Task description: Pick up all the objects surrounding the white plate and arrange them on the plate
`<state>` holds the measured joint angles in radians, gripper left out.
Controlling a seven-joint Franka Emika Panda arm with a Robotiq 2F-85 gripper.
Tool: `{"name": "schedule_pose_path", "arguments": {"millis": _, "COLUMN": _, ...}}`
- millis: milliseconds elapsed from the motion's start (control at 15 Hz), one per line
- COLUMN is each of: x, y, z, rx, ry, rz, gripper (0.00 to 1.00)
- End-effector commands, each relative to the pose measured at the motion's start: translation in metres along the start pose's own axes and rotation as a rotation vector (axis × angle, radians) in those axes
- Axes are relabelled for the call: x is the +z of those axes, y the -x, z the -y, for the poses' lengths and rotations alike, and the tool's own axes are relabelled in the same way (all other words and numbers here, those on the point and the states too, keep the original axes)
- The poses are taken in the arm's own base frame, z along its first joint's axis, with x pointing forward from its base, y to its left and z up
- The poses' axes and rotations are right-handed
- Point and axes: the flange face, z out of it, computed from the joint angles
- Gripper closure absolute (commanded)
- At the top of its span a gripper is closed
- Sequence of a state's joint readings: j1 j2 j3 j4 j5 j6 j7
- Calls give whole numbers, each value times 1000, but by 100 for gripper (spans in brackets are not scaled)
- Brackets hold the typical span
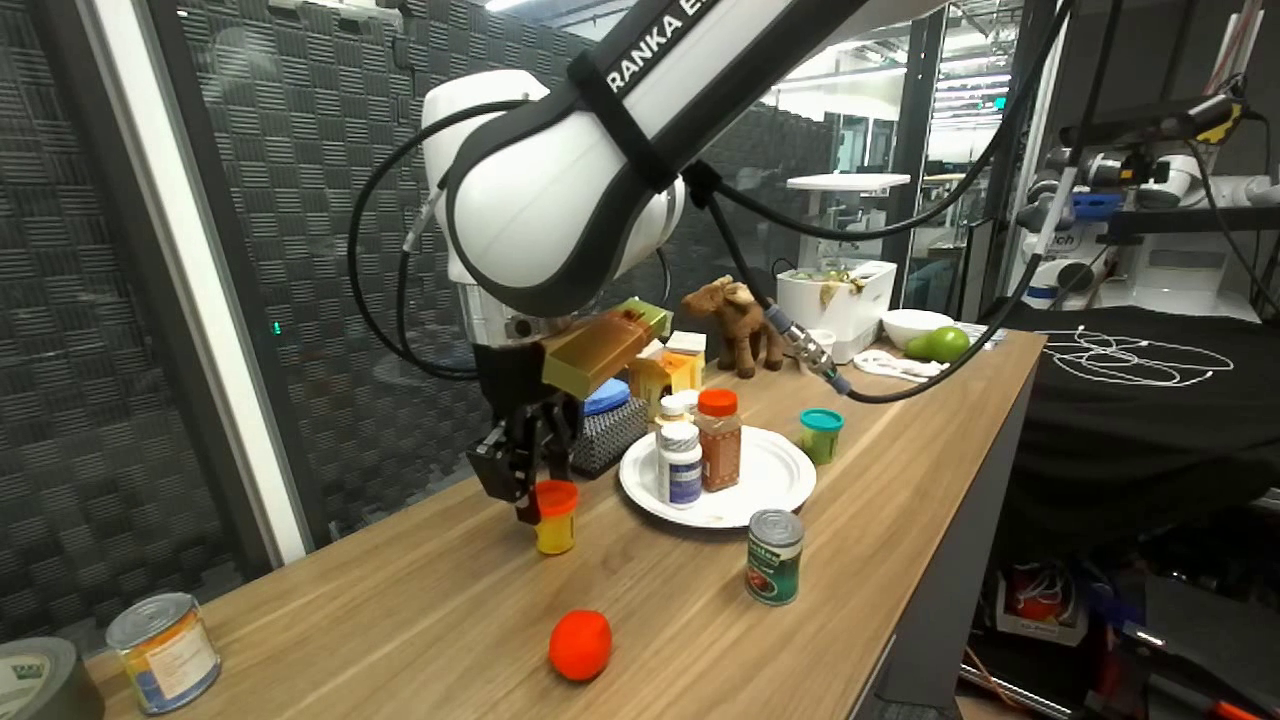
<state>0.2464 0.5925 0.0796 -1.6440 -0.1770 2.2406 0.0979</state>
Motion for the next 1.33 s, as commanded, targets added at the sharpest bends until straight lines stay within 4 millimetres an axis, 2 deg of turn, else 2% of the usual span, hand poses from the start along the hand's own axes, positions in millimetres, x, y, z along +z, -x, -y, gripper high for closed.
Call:
{"name": "schedule_pose_path", "arguments": {"millis": 0, "x": -26, "y": 7, "z": -5, "rx": 29, "ry": 39, "rz": 9, "gripper": 71}}
{"name": "schedule_pose_path", "arguments": {"millis": 133, "x": -42, "y": 14, "z": -9, "rx": 53, "ry": 56, "rz": 10, "gripper": 71}}
{"name": "schedule_pose_path", "arguments": {"millis": 400, "x": -87, "y": 37, "z": -20, "rx": 120, "ry": 101, "rz": -9, "gripper": 71}}
{"name": "schedule_pose_path", "arguments": {"millis": 800, "x": -138, "y": 89, "z": -25, "rx": 215, "ry": 128, "rz": -59, "gripper": 71}}
{"name": "schedule_pose_path", "arguments": {"millis": 1000, "x": -137, "y": 112, "z": -36, "rx": 271, "ry": 174, "rz": -83, "gripper": 71}}
{"name": "schedule_pose_path", "arguments": {"millis": 1267, "x": -109, "y": 130, "z": -60, "rx": 336, "ry": 231, "rz": -100, "gripper": 71}}
